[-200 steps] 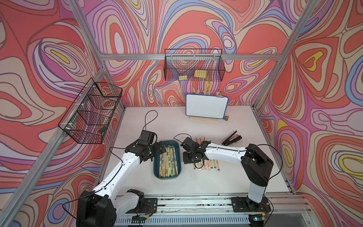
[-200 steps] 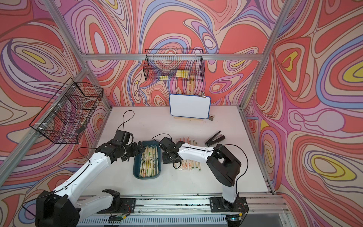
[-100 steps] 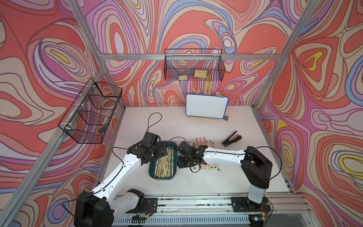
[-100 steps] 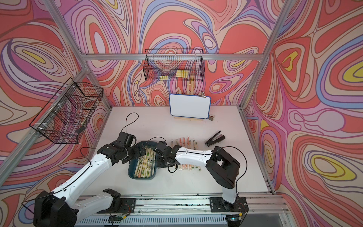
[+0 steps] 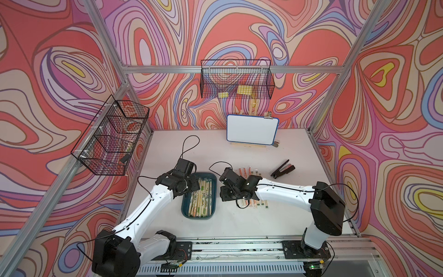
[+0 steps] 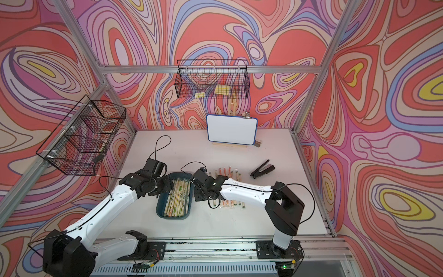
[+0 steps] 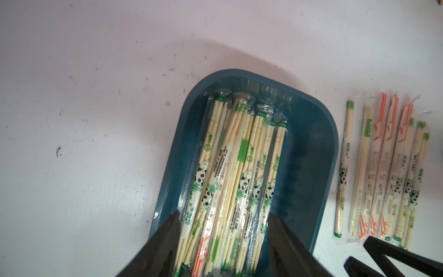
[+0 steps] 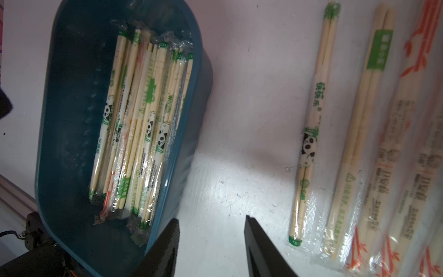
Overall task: Take the paired disposable chopsticks out of the storage box
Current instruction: Move the storage box to the center of the board, then pick up the paired disposable chopsticks from the storage box.
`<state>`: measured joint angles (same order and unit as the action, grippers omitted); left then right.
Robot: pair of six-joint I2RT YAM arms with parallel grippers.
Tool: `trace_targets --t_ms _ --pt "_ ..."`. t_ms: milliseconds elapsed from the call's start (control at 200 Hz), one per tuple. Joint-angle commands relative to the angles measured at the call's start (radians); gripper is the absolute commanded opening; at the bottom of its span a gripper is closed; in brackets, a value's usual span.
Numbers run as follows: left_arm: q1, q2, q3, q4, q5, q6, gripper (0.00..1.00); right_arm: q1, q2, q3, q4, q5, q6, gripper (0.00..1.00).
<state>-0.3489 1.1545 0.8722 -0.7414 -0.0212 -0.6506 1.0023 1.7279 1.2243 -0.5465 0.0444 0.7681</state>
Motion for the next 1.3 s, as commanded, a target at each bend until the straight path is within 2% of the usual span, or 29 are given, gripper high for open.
trace_targets --t_ms 0,270,496,1297 --pt "-0.024 0.024 0.018 -0.022 0.006 0.025 0.43 -0.015 -0.029 -0.016 -0.006 0.022 -0.007 0.49" --pt "-0.078 0.117 0.032 -0.047 -0.112 0.024 0.38 -0.048 -0.061 -0.067 0.013 0.009 0.003 0.49" --pt "-0.079 0.163 0.018 -0.033 -0.152 0.027 0.28 -0.057 -0.068 -0.094 0.024 0.004 0.01 0.5" --pt "-0.08 0.277 -0.036 0.018 -0.191 0.031 0.28 -0.067 -0.071 -0.103 0.025 0.003 0.01 0.5"
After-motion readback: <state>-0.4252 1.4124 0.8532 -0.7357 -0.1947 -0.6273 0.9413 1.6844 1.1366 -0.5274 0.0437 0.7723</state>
